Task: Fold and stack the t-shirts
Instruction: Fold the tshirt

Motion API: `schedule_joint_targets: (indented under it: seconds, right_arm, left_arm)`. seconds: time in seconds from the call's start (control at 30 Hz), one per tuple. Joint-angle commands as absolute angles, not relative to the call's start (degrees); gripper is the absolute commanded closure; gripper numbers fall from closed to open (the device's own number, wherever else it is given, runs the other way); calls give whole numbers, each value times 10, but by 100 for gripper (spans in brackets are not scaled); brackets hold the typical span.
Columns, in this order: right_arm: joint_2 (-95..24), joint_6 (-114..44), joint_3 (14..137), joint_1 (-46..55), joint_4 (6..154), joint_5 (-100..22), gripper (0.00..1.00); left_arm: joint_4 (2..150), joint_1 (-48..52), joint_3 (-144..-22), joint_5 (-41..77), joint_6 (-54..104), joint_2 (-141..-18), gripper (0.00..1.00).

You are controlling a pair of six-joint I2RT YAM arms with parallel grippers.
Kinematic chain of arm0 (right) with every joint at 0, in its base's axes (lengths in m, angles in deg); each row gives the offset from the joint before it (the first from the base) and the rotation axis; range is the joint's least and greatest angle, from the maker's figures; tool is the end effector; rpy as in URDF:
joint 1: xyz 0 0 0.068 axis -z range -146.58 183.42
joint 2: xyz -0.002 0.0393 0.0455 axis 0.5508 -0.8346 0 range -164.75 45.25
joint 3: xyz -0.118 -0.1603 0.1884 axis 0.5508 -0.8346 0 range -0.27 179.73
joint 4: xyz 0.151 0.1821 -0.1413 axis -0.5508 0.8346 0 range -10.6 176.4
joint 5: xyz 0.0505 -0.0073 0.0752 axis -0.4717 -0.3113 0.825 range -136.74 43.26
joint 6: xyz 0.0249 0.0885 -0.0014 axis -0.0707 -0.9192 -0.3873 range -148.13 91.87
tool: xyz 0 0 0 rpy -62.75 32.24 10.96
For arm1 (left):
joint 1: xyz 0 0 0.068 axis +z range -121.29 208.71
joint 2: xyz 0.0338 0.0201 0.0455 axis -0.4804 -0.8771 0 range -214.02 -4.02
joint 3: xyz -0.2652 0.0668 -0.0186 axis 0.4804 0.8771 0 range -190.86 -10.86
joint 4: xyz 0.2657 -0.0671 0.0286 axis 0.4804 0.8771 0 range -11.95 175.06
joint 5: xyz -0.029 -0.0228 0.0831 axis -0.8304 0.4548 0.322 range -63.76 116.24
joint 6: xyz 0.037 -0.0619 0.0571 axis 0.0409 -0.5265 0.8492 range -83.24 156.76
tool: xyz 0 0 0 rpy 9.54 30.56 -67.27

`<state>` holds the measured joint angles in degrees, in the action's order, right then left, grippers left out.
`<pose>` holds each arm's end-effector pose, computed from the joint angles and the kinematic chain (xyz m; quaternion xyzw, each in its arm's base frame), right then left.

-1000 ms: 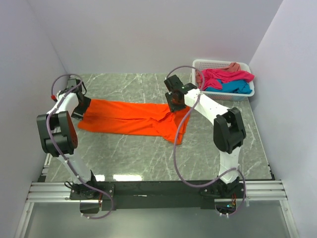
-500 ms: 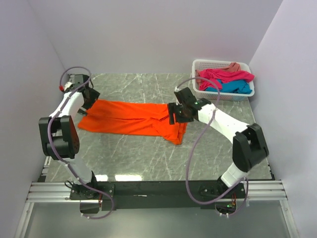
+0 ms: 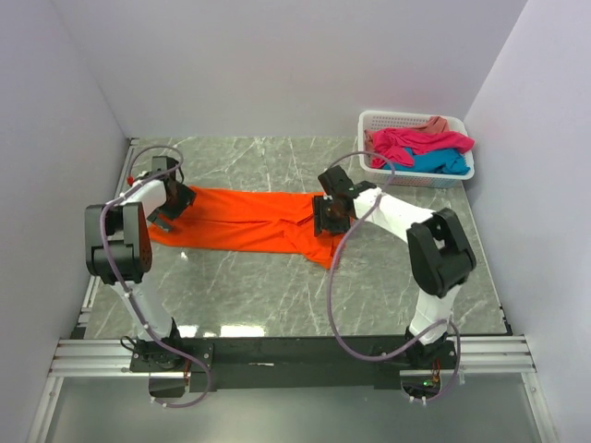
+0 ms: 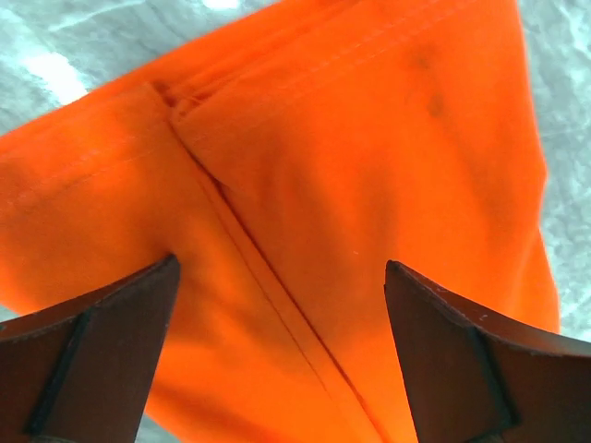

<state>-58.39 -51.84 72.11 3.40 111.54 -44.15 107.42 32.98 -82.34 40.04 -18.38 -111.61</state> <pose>0.3496 0.2064 0.1479 -0.0588 0.9712 0.1235 0.1951 0.4070 0.0501 0.1214 -0.5028 0.8300 0.0154 0.2409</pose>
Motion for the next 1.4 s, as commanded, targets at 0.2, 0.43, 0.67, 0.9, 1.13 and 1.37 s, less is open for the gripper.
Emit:
schedule_joint_targets:
  seconds: [0.2,0.43,0.67,0.9,1.13,1.37]
  right_arm:
    - [-731,-507,896,81,1154,-441,49]
    - [-880,-498,1097,99,1193,-384,47]
    - [-1042,-430,1399,98,1237,-291,41]
    - [-924,-377,1321,103,1109,-320,26]
    - [-769,-439,1103,100,1097,-392,21]
    - [-676,-475,882,89,1026,-351,21]
  left_arm:
    - [1081,326,-648,385,-219,-1023,1]
    - [1141,236,-488,386,-284,-876,0]
    - [1191,129,-428,318,-316,-784,1]
    - [1283,51,-469,329,-320,-678,1]
    - [1287,60,-584,449,-253,-690,1]
    - [1236,121,-603,412,-184,-850,0]
